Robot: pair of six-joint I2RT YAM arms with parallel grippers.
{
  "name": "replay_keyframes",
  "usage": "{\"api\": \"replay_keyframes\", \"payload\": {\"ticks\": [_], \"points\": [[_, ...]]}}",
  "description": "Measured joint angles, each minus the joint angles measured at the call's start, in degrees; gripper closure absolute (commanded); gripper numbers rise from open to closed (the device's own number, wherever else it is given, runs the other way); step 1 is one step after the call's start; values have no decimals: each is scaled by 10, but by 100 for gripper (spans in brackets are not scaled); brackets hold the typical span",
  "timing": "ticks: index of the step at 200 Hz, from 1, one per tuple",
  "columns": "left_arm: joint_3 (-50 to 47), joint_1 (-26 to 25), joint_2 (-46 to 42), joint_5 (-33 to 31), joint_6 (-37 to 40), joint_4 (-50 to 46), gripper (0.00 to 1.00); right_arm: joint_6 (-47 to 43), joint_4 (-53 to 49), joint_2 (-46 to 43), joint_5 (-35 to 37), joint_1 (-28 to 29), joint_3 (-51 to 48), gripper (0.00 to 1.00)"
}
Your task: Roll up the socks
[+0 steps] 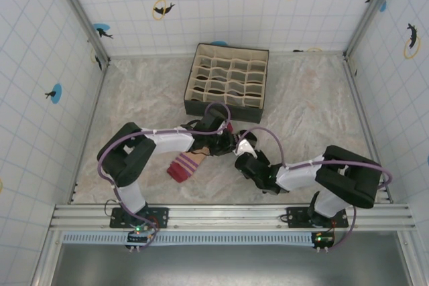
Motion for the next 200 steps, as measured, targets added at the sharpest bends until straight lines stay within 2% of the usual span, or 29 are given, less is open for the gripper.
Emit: {"api": "replay_keyframes", "payload": {"ticks": [10, 18, 61, 140, 200], "points": [[-1, 0, 0, 1, 2, 0, 48, 5, 5, -5, -13, -7, -5, 95], [-2, 0, 0, 3, 3, 0, 41, 9, 9, -10, -24, -14, -9, 95], [-3, 0, -3, 4, 2, -1, 29, 31, 24, -35, -100, -59, -26, 97], [-21, 0, -69, 3, 10, 57, 28, 100, 59, -40, -364, -220, -26, 95], [-24, 0, -54, -19, 26, 63, 33, 177, 65, -21, -555, -313, -22, 94]]}}
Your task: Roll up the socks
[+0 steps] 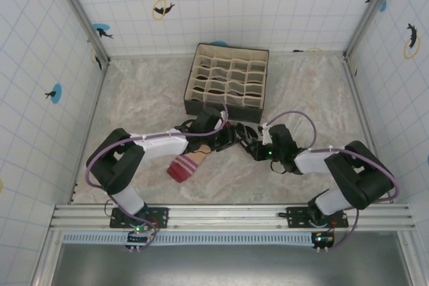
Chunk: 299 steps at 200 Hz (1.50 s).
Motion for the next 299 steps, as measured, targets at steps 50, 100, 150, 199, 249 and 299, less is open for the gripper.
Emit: {"api": "replay_keyframes", "payload": {"ticks": [50, 100, 150, 199, 249, 299], "points": [[14, 0, 46, -23, 9, -2, 35, 58, 14, 38, -108, -43, 9, 94], [29, 0, 70, -33, 9, 1, 40, 104, 28, 46, -158, -73, -5, 93], [44, -2, 97, -30, 8, 12, 49, 137, 35, 46, -182, -86, -12, 90], [52, -3, 107, -24, 7, 18, 65, 172, 37, 45, -191, -91, -18, 84], [79, -3, 130, 4, 26, 16, 85, 211, 19, 8, -184, -92, -37, 64], [98, -2, 145, 31, 81, 12, 88, 187, -139, -76, -164, -102, -12, 39]]}}
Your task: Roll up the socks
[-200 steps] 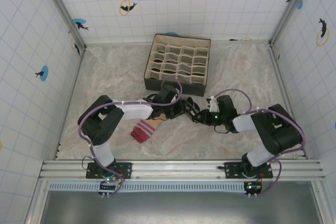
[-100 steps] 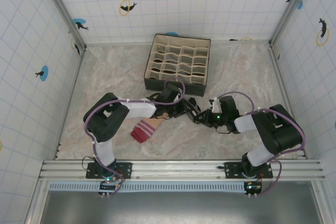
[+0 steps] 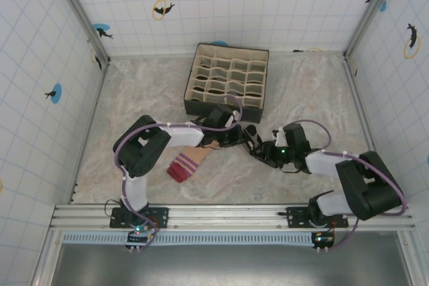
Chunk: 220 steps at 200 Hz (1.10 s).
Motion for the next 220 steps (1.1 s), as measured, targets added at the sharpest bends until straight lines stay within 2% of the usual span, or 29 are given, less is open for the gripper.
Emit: {"api": "replay_keyframes", "payload": {"ticks": [23, 48, 76, 99, 136, 169, 198, 220], "points": [[10, 1, 7, 20, 33, -11, 88, -30, -89, -27, 24, -17, 35, 27], [29, 2, 20, 51, 70, -27, 87, -72, -150, -44, 42, -42, 72, 21], [42, 2, 31, 80, 105, -40, 85, -119, -172, -39, 43, -62, 88, 19], [53, 2, 39, 95, 123, -49, 85, -156, -185, -2, 35, -72, 97, 17], [56, 2, 42, 103, 134, -52, 84, -189, -167, 37, -8, -75, 107, 19], [57, 2, 44, 105, 134, -52, 84, -189, -130, 59, -47, -75, 100, 27], [57, 2, 44, 106, 134, -51, 82, -189, -111, 65, -55, -64, 85, 44], [57, 2, 44, 108, 129, -50, 77, -184, -97, 65, -51, -57, 71, 57]]}}
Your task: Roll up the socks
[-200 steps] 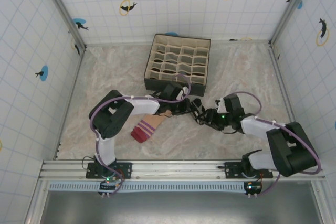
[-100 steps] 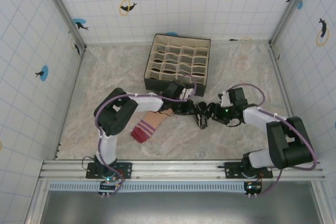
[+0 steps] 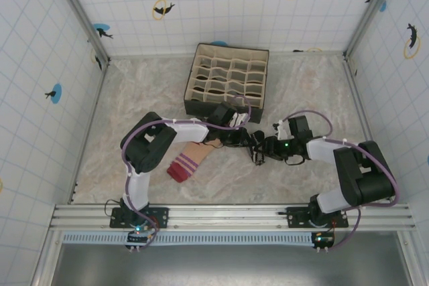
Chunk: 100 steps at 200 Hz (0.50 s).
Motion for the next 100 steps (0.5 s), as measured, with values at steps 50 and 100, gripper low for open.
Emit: {"api": "replay_keyframes", "payload": {"ticks": [50, 100], "points": [[-13, 0, 0, 1, -28, 13, 49, 22, 48, -2, -6, 1, -26, 82], [-20, 0, -5, 2, -41, 30, 41, 30, 65, -22, 10, 5, -40, 98]]}}
